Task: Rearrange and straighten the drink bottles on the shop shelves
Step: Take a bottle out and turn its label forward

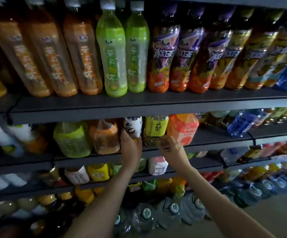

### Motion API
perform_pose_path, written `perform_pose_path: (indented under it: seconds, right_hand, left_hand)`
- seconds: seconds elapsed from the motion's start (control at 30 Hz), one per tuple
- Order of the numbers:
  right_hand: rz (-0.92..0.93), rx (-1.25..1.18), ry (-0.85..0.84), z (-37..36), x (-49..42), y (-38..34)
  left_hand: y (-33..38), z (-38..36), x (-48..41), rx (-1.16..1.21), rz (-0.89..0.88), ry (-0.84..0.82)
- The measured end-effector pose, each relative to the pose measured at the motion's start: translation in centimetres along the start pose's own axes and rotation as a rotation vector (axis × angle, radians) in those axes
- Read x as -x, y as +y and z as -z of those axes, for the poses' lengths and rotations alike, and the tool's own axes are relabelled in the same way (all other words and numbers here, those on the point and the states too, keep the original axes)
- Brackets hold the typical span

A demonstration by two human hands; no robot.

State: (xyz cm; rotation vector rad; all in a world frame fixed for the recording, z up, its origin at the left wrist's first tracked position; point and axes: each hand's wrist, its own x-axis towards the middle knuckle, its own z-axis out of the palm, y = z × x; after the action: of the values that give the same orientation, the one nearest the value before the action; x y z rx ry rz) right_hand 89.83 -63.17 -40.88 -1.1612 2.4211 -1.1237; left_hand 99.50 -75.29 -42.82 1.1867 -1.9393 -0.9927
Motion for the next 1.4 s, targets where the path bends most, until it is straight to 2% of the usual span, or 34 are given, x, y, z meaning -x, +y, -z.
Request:
perform_pose_path:
  seconds: [0.17, 0.3, 0.37, 0.53, 0.63, 0.73, 0.87, 1.07, 1.23, 1.4]
  right_hand:
    - [0.151, -0.091, 0.029, -1.5, -0.9, 2.6]
    - [0.148, -0.216, -0.007, -2.3, -0.7, 2.6]
    - [0.126, -0.27, -0.083, -2.2, -0.2, 1.4]
    - [0.081, -0.334, -0.261, -2.2, 0.7, -2.6]
    - [0.049, -0.313, -0.347, -3.0, 2.1, -5.6]
    - [0.016, -0.365, -0.33, -4.2, 3.8, -8.7]
    - [0.002, -0.423, -0.377, -5.9, 5.1, -12.5]
    - [-0.009, -0.591, -0.477, -10.3, 7.2, -19.7]
    - [-0.036, -0.646, -0.569, -17.2, 9.7, -26.3]
    - [-0.026, -0.72, -0.68, -22.7, 11.0, -31.1]
  left_hand:
    - [-1.7, -3.4, -1.3, 0.164, -0.017, 0.164]
    - [-2.3, -3.6, -0.4, 0.189, -0.054, 0.233]
    - [-2.1, -2.9, 1.0, 0.19, -0.051, 0.229]
    - [-2.0, 0.9, 5.8, 0.228, -0.023, 0.102]
    - [-1.5, 4.5, 8.1, 0.109, -0.02, 0.092]
    - [-0.6, 8.6, 9.6, 0.01, 0.041, 0.097]
    - [-0.6, 14.2, 10.0, -0.105, 0.019, 0.089]
    - [-4.9, 25.2, 10.2, 0.115, 0.135, -0.183]
    - [-8.5, 33.6, 9.8, 0.138, 0.175, -0.127]
    - [-12.2, 39.9, 9.3, 0.131, 0.203, -0.005]
